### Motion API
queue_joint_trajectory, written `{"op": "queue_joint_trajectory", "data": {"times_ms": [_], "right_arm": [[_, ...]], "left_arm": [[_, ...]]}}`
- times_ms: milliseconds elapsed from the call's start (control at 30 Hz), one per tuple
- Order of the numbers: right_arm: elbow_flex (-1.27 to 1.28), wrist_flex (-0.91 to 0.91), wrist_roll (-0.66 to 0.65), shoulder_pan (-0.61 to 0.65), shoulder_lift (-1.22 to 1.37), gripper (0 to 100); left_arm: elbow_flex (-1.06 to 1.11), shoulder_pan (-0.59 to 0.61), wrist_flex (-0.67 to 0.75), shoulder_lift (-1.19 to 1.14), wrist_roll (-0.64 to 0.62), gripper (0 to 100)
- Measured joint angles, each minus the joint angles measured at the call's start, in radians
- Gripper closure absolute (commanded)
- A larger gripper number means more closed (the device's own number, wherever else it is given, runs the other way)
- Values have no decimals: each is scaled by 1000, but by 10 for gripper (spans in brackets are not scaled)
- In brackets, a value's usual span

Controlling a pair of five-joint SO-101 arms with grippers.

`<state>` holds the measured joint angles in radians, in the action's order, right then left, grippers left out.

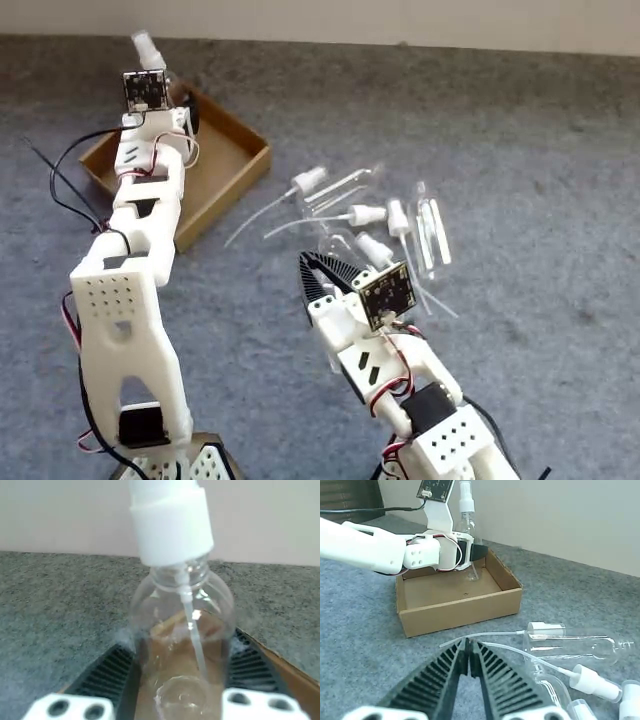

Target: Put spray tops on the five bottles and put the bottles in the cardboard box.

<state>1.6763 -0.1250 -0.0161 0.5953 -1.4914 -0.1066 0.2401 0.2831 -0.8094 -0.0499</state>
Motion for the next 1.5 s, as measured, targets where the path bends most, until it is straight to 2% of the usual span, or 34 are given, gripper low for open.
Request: {"op": "queue_joint_trajectory", "data": {"times_ms": [233,367,667,867,1367,1500], "right_arm": [[0,0,0,0,0,991],[0,0,0,0,0,991],[0,0,0,0,0,991],[0,0,0,0,0,991],[0,0,0,0,0,991],[0,0,0,0,0,991]], "left_arm": [[0,0,0,0,0,902],[-8,0,-25,0,0,841],[-18,3,-71,0,0,771],[-17,0,-164,-2,0,685],[-18,2,-166,0,0,679],[12,2,-219,66,0,678]]}}
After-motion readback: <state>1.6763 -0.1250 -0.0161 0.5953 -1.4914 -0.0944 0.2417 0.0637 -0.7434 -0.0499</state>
